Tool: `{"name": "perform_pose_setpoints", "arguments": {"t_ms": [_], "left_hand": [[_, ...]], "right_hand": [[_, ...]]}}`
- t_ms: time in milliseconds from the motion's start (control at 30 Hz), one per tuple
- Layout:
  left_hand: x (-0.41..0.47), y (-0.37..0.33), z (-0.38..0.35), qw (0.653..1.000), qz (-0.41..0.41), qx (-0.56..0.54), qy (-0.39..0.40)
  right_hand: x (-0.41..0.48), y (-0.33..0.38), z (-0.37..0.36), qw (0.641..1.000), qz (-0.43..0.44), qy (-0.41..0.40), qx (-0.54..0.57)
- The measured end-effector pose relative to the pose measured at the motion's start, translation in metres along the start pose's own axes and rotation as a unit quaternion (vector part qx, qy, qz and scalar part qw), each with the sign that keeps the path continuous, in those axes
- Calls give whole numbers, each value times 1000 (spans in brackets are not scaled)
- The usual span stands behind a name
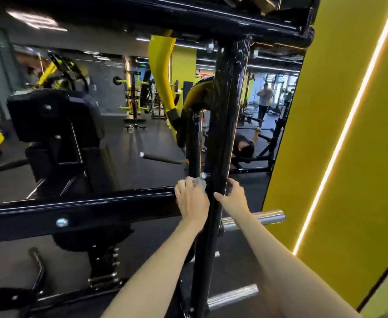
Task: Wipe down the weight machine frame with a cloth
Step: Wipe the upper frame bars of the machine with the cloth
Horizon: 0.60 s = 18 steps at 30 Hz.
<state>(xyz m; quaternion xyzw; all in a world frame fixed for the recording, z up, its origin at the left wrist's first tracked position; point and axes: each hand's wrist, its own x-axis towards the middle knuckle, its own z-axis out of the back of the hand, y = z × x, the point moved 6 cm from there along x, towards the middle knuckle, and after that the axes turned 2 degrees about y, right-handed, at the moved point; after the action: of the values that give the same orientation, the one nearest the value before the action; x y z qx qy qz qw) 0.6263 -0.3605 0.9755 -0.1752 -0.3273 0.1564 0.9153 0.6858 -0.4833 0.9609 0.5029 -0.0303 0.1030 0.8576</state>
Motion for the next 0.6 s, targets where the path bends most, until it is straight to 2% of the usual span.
{"name": "perform_pose_setpoints", "arguments": {"t_ms": [100, 167, 300, 400, 500, 533, 600], "left_hand": [[-11, -7, -24, 1000, 2, 1, -9], [-11, -8, -26, 999, -16, 36, 13], [29, 2, -24, 990, 12, 65, 124], [24, -6, -15, 985, -3, 68, 159], [-7, -11, -13, 989, -37, 85, 118], [-3, -9, -17, 984, -53, 112, 129], [19, -3, -22, 973, -34, 117, 196]], "right_hand": [[12, -5, -1, 996, 79, 21, 21], [13, -7, -2, 991, 122, 34, 45], [17, -8, -8, 983, 172, 41, 54], [19, -11, -9, 981, 181, 41, 46], [15, -13, -11, 982, 177, 31, 62], [13, -14, -11, 982, 172, 26, 71], [11, -14, -13, 982, 163, 21, 89]]}}
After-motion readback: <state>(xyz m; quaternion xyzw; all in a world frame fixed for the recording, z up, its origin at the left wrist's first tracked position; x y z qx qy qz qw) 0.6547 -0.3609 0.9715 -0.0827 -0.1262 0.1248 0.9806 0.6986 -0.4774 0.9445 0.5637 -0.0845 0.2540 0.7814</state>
